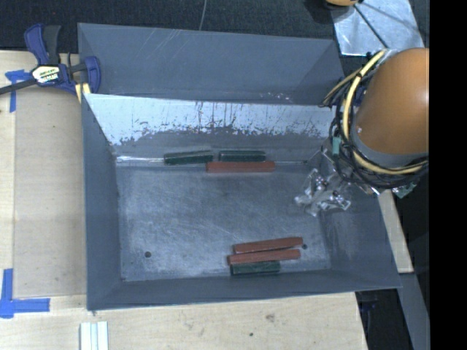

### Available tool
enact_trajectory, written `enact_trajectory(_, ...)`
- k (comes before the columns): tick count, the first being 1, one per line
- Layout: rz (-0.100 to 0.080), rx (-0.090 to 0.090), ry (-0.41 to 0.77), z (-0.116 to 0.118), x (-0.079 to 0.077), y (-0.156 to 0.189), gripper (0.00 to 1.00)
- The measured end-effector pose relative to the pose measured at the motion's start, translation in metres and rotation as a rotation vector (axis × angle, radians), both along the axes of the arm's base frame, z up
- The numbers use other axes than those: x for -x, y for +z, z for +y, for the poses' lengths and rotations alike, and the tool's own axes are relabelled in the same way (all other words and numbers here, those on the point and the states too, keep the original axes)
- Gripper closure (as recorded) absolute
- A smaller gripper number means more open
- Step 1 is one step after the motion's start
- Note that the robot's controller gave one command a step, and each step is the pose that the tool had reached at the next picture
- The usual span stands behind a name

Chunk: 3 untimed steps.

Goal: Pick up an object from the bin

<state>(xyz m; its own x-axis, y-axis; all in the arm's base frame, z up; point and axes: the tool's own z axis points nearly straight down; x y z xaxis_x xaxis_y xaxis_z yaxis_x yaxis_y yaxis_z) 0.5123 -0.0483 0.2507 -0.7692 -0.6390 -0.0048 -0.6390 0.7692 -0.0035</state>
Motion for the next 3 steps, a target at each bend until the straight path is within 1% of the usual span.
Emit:
enact_trajectory(1, 0.002, -0.001, -0.041, -0.001, -0.018, -0.059, 0.0)
enact_trajectory(2, 0.002, -0.001, -0.041, -0.001, -0.018, -0.059, 0.0)
enact_trajectory(3, -0.004, 0.0, -0.046, -0.009, -0.003, -0.11, 0.0)
